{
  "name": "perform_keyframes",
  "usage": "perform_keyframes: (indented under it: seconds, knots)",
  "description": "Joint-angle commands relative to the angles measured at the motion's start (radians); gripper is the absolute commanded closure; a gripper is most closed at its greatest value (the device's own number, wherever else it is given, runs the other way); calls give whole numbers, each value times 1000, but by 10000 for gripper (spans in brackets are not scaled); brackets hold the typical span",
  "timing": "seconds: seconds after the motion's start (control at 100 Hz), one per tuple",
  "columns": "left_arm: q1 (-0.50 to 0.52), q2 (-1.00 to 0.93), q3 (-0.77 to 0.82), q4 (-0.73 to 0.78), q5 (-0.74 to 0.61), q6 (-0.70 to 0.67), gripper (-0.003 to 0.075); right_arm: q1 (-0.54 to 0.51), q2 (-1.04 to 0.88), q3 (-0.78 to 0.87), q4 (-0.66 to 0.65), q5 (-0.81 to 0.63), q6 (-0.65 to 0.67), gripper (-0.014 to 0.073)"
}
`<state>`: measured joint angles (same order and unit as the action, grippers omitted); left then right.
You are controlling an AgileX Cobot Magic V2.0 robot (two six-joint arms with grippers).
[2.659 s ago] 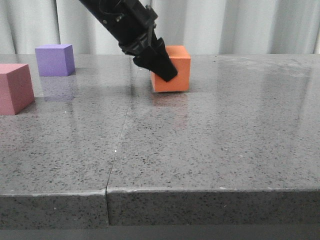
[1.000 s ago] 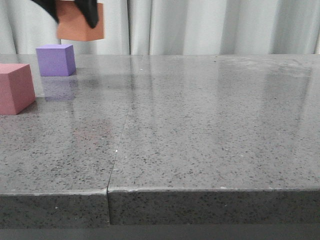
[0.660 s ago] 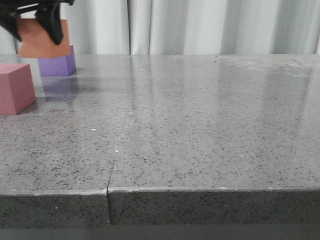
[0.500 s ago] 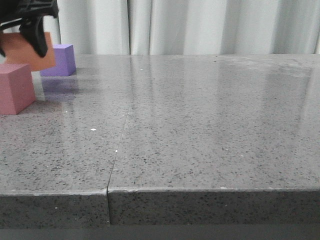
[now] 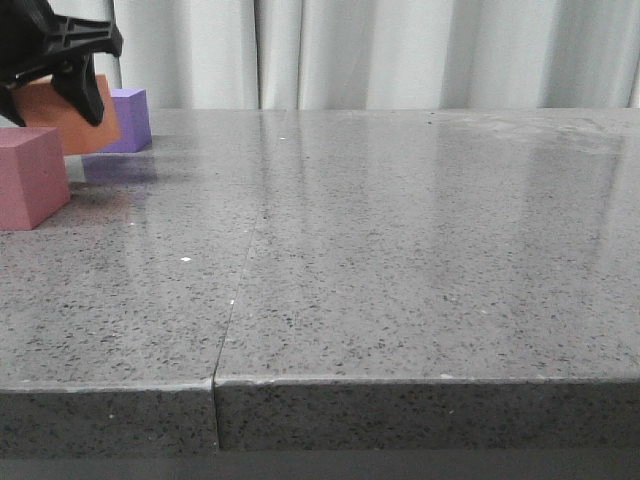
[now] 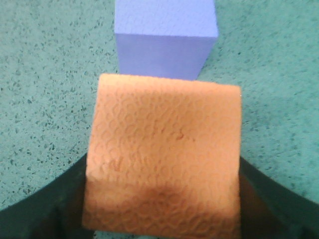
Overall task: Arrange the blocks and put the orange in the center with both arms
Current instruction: 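Lower the orange cube between the purple and pink cubes, then open the left gripper and lift it off the orange cube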
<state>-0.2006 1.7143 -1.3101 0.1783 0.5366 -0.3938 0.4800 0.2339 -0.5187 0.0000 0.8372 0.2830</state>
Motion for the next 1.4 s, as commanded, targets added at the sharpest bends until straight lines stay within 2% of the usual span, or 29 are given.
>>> perform_keyframes:
  seconds: [0.0, 0.49, 0.59, 0.71, 0.83, 1.22, 1.39]
  knots:
    - [4, -22, -24, 6, -58, -11, 459, -4, 9, -22, -8, -71, -11, 661]
    - [8, -1, -24, 22, -76, -33, 446, -4, 9, -22, -8, -71, -11, 661]
    - [8, -1, -24, 22, -82, -33, 367, -4, 9, -22, -8, -71, -11, 661]
    - [8, -1, -24, 26, -82, -33, 213, -4, 9, -22, -8, -71, -11, 661]
    - [8, -1, -28, 40, -69, -33, 141, -4, 9, -22, -8, -71, -11, 661]
    - [8, -48, -28, 40, -82, -33, 143, -4, 9, -22, -8, -71, -11, 661]
    - [8, -95, -28, 40, -104, -33, 178, -4, 9, -22, -8, -71, -11, 661]
